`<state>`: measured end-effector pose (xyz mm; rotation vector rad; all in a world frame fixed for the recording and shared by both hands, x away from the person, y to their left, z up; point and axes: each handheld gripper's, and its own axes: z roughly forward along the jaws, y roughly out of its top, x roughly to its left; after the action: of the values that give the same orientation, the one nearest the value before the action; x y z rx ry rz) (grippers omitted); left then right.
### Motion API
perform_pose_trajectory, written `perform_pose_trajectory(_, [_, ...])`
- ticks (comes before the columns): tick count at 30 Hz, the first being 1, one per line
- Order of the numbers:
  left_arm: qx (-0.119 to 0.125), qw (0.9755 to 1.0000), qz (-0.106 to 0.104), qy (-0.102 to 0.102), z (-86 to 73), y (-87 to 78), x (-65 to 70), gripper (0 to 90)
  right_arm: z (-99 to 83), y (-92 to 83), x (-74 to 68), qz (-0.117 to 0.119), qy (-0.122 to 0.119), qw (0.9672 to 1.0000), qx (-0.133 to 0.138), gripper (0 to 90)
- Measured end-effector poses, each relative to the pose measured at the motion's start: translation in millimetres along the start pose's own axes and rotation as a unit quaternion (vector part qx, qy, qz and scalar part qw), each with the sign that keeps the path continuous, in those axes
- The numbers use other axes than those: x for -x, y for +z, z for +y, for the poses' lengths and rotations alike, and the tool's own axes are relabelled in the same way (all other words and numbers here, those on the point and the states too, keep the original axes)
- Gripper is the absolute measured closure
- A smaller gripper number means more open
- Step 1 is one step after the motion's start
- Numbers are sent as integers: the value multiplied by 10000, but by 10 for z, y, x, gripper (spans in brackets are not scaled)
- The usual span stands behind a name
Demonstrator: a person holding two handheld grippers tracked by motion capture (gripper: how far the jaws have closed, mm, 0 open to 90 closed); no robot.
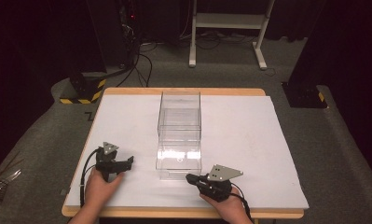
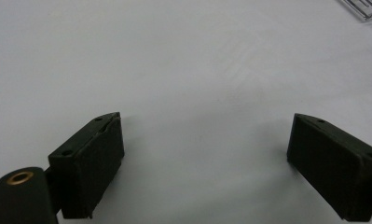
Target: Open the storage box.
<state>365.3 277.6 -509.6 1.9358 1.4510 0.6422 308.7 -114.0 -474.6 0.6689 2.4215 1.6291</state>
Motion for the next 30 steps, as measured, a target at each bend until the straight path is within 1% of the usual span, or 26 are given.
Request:
perform_pose_trajectory(3, [1,10000,2,0,0,0,0,112,-23,-19,-33,9,-6,10000,38,864])
perform_pose_trajectory(12, [-9,10000,1,14,0,-1,-3,112,-38,-20,-31,47,11,9999,99,849])
perform_pose_trajectory(13, [-9,10000,1,13,0,-1,-2,112,-34,-22,-33,28,-20,9999,136,825])
perform_pose_trajectory(17, [4,10000,1,-2,0,1,0,112,-10,-82,-23,-55,10,9996,278,776])
perform_pose_trajectory(20, [6,10000,1,-5,0,1,0,112,-8,-114,-19,-80,-3,9995,317,771])
perform_pose_trajectory(21, [-7,10000,1,12,0,0,-2,112,4,-150,-19,-108,-7,9992,383,771])
perform_pose_trajectory(25, [-6,10000,2,9,0,0,-2,112,34,-188,-27,-151,-38,9987,488,761])
perform_pose_trajectory(26, [-9,10000,0,10,0,0,-2,111,63,-212,-29,-205,-64,9980,598,750])
perform_pose_trajectory(30, [1,10000,-2,-6,0,1,-1,111,109,-245,-11,-320,-94,9966,752,720])
